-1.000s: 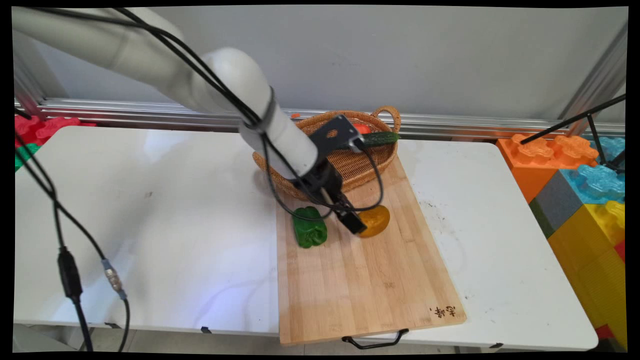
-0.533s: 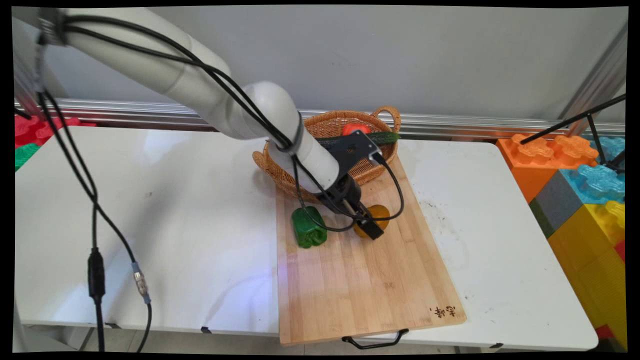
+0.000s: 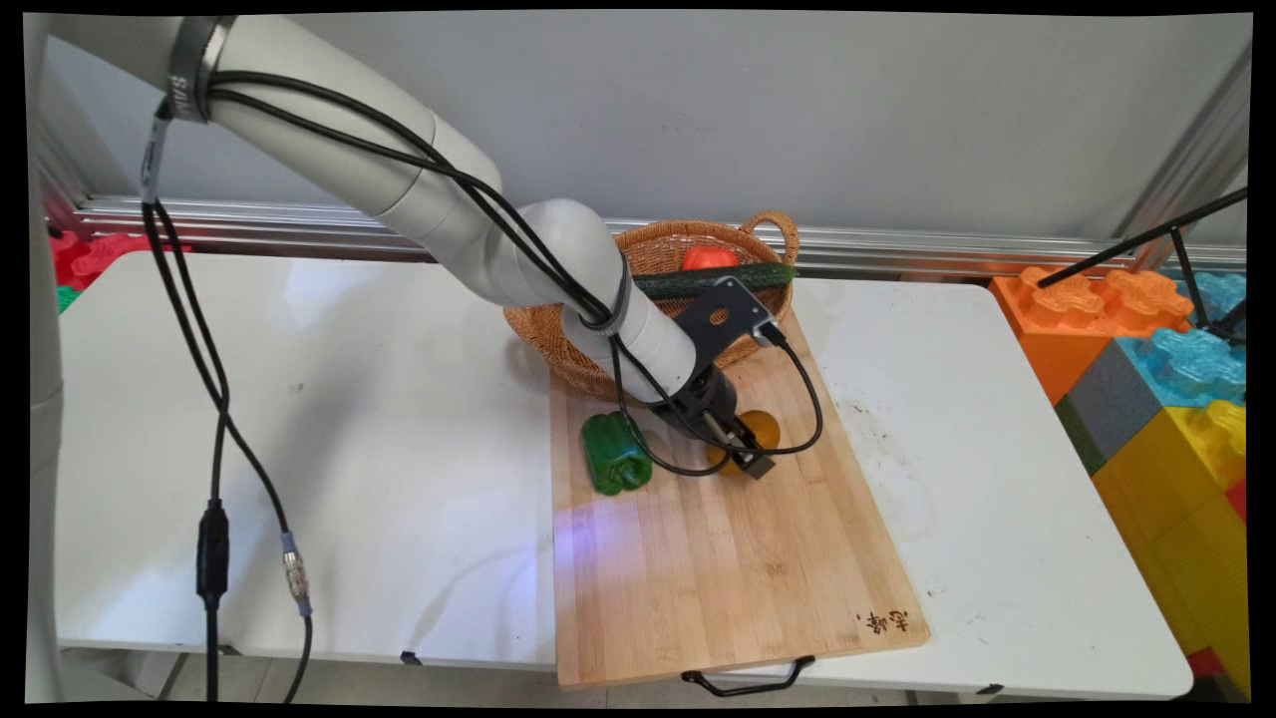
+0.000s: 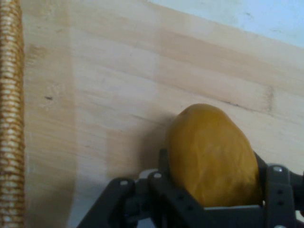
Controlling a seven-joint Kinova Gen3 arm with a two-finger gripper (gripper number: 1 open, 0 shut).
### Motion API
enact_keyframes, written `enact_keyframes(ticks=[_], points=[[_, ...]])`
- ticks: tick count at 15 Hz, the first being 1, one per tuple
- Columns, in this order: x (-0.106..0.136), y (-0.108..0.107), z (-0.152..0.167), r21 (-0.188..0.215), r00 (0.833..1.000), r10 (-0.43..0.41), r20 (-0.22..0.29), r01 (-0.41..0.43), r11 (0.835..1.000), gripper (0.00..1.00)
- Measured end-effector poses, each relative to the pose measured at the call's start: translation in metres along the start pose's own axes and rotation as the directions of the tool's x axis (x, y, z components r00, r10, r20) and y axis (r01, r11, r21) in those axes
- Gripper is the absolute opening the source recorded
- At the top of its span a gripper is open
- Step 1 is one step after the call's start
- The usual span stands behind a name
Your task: Place the picked object in the vegetable basket
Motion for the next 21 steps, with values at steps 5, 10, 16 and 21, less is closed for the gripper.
enact_keyframes(ticks=[5, 10, 16, 21], points=[[0.008, 0.006, -0.017, 0.002, 1.000, -0.010, -0.014, 0.010, 1.000, 0.00], [0.036, 0.012, -0.060, 0.019, 0.998, 0.010, -0.056, -0.009, 1.000, 0.00], [0.068, -0.003, -0.100, 0.085, 0.994, 0.038, -0.099, -0.030, 0.996, 0.00], [0.080, -0.042, -0.114, 0.163, 0.995, 0.027, -0.100, -0.011, 0.987, 0.00]])
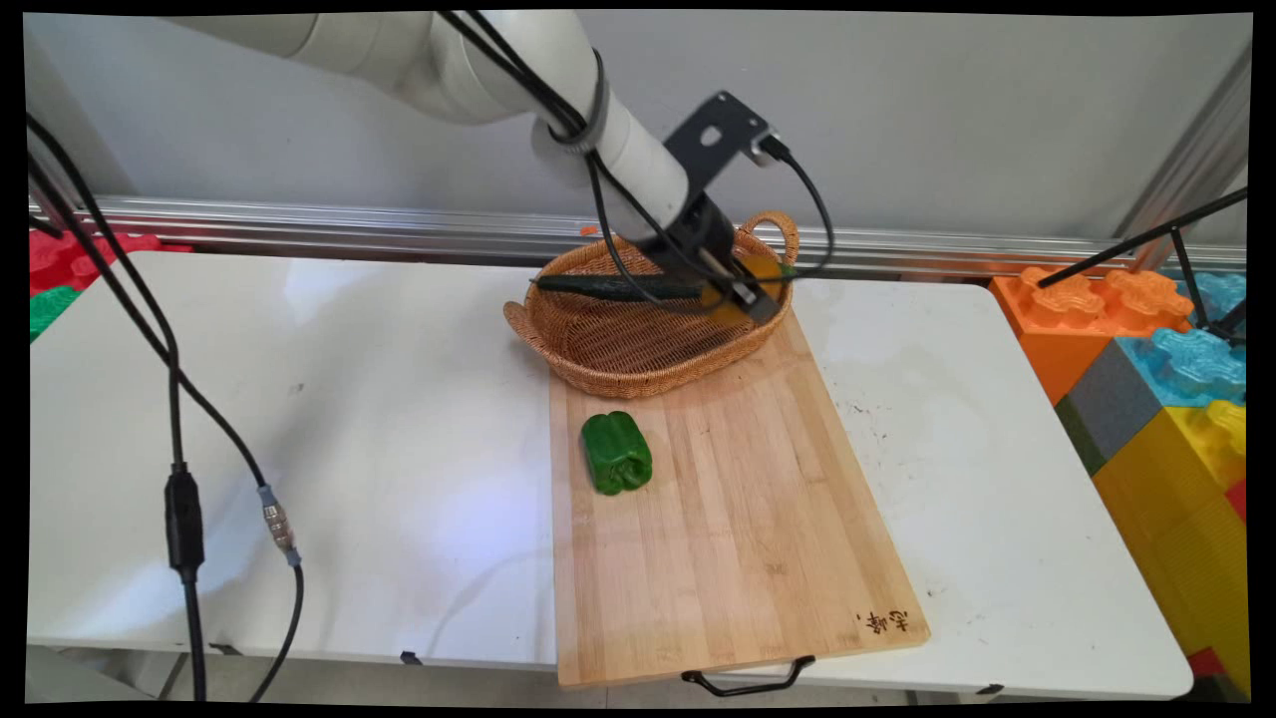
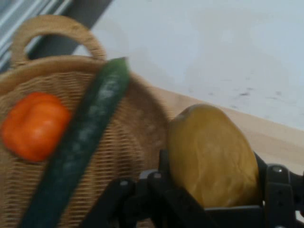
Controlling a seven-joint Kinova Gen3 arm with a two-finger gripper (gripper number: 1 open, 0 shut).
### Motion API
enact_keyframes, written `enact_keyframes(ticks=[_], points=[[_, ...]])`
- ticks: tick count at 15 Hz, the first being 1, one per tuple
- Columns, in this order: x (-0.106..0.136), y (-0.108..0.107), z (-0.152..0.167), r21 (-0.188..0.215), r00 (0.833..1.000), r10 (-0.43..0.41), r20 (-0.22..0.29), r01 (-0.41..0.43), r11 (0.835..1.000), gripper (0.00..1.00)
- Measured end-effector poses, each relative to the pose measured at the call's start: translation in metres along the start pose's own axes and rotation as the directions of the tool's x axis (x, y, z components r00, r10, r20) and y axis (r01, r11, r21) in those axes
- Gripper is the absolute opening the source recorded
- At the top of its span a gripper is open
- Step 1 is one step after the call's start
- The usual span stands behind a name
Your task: Place the picked object in the vegetable basket
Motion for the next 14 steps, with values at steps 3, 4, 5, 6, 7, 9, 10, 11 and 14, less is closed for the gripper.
enact_keyframes(ticks=[3, 4, 5, 6, 7, 9, 10, 11, 14], points=[[-0.002, -0.027, 0.010, 0.036, 1.000, -0.008, 0.020, 0.008, 0.999, 0.00], [-0.005, -0.036, 0.016, 0.045, 0.999, -0.012, 0.030, 0.011, 0.999, 0.00], [-0.008, -0.044, 0.023, 0.052, 0.999, -0.013, 0.040, 0.011, 0.999, 0.00], [-0.011, -0.050, 0.029, 0.056, 0.999, -0.015, 0.049, 0.013, 0.998, 0.00], [-0.014, -0.056, 0.035, 0.059, 0.998, -0.017, 0.058, 0.014, 0.998, 0.00], [-0.021, -0.065, 0.047, 0.055, 0.997, -0.018, 0.073, 0.014, 0.998, 0.00], [-0.023, -0.067, 0.052, 0.050, 0.997, -0.017, 0.077, 0.013, 0.999, 0.00], [-0.024, -0.069, 0.056, 0.045, 0.997, -0.014, 0.079, 0.011, 0.999, 1.00], [-0.023, -0.071, 0.061, 0.038, 0.997, -0.011, 0.078, 0.008, 0.999, 1.00]])
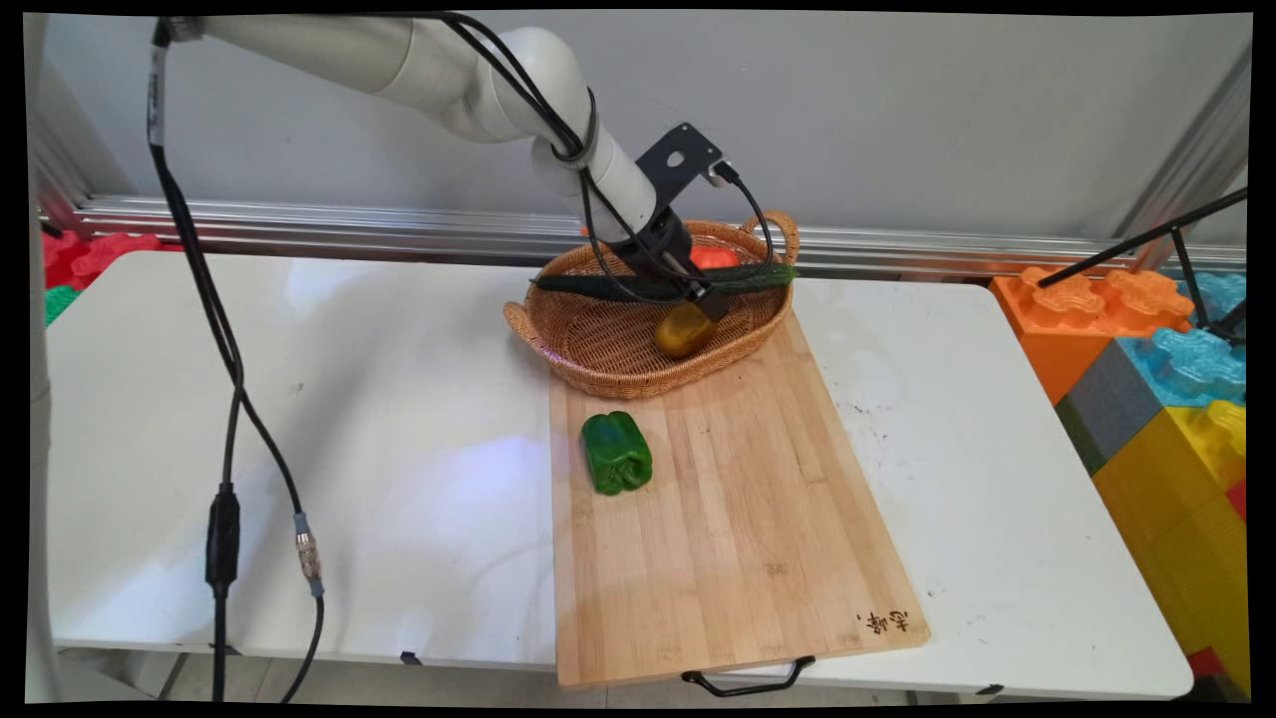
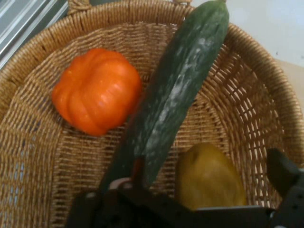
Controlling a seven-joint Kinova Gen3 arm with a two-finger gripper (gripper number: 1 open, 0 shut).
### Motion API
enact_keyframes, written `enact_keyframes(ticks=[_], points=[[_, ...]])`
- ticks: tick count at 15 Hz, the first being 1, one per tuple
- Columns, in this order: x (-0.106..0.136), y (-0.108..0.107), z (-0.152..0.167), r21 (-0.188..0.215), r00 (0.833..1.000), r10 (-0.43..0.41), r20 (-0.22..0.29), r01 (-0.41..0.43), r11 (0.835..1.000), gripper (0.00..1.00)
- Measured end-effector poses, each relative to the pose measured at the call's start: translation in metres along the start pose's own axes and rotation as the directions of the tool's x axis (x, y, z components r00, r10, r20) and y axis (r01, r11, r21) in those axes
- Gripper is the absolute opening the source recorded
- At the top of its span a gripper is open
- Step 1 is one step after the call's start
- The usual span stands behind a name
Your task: Place the picked object in the vegetable basket
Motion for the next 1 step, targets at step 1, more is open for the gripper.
enact_keyframes(ticks=[1], points=[[0.0009, -0.0001, 0.0007, -0.001, 1.000, 0.003, -0.002, -0.003, 1.000, 1.00]])
